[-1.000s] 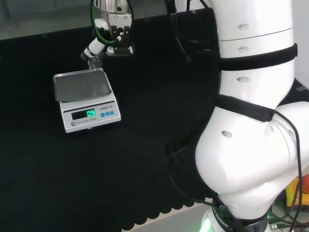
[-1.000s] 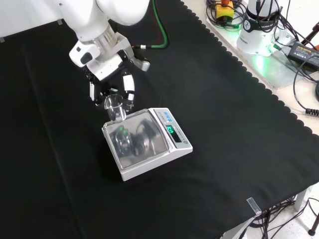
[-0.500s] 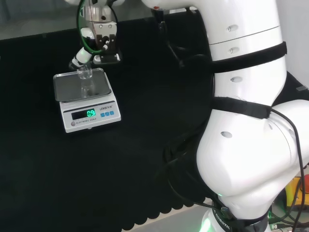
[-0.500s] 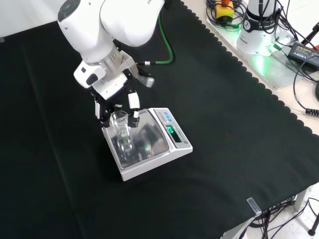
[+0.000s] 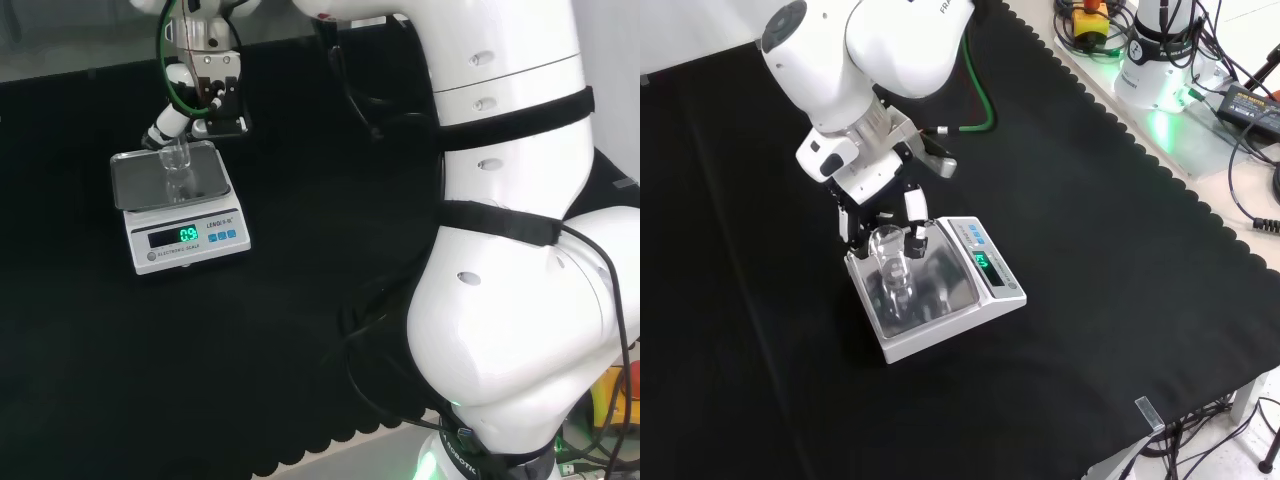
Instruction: Put the beaker on the electronic balance.
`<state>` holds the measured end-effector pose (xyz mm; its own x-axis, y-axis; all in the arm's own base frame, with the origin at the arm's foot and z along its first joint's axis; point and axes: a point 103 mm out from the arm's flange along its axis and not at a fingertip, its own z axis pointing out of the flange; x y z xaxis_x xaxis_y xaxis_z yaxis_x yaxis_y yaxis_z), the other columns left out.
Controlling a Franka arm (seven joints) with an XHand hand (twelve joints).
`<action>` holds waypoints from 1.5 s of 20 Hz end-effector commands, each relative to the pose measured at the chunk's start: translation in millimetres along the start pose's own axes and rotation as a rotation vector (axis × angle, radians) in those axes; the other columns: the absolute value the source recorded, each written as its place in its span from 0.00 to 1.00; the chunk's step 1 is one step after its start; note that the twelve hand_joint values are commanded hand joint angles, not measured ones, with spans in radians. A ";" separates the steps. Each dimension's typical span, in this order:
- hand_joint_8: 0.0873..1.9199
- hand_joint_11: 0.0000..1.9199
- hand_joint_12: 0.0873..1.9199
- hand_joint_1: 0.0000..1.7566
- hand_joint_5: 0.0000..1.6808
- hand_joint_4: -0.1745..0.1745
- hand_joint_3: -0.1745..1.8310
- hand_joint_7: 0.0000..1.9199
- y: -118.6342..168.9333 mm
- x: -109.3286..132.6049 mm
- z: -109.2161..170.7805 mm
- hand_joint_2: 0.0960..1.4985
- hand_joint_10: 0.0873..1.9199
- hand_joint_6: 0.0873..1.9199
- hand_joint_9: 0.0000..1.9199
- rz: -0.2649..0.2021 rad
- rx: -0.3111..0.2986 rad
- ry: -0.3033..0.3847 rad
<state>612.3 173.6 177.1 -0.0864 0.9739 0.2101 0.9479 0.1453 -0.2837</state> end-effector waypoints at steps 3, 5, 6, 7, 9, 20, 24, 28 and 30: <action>0.15 0.86 0.30 0.68 0.76 0.00 0.50 0.91 3.0 1.5 13.3 0.34 0.10 0.36 0.99 0.007 0.025 0.016; 0.15 0.86 0.30 0.68 0.76 0.00 0.50 0.91 3.0 -2.5 16.7 0.34 0.10 0.36 0.99 0.012 0.025 0.027; 0.15 0.86 0.30 0.68 0.76 0.00 0.50 0.91 3.7 -2.4 18.1 0.34 0.10 0.36 0.99 0.011 0.027 0.026; 0.15 0.86 0.30 0.68 0.76 0.00 0.50 0.91 4.2 -2.4 18.9 0.34 0.10 0.36 0.98 0.009 0.028 0.025; 0.15 0.86 0.31 0.68 0.76 0.00 0.50 0.91 -1.8 -15.7 19.0 0.34 0.10 0.36 0.98 -0.002 0.021 0.036; 0.14 0.86 0.31 0.68 0.76 0.00 0.50 0.91 1.3 -11.6 16.6 0.34 0.10 0.37 0.98 0.007 0.022 0.012; 0.14 0.86 0.31 0.68 0.76 0.00 0.50 0.91 -3.2 -23.2 16.1 0.34 0.10 0.37 0.98 0.010 0.012 0.026; 0.14 0.86 0.31 0.68 0.76 0.00 0.50 0.91 -3.6 -24.2 15.8 0.34 0.10 0.37 0.98 0.005 0.015 0.024; 0.14 0.86 0.31 0.68 0.76 0.00 0.50 0.91 -3.6 -24.4 15.7 0.34 0.10 0.37 0.98 0.002 0.017 0.021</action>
<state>608.7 156.8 159.4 -0.0731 0.9705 0.2296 0.9442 0.1415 -0.2973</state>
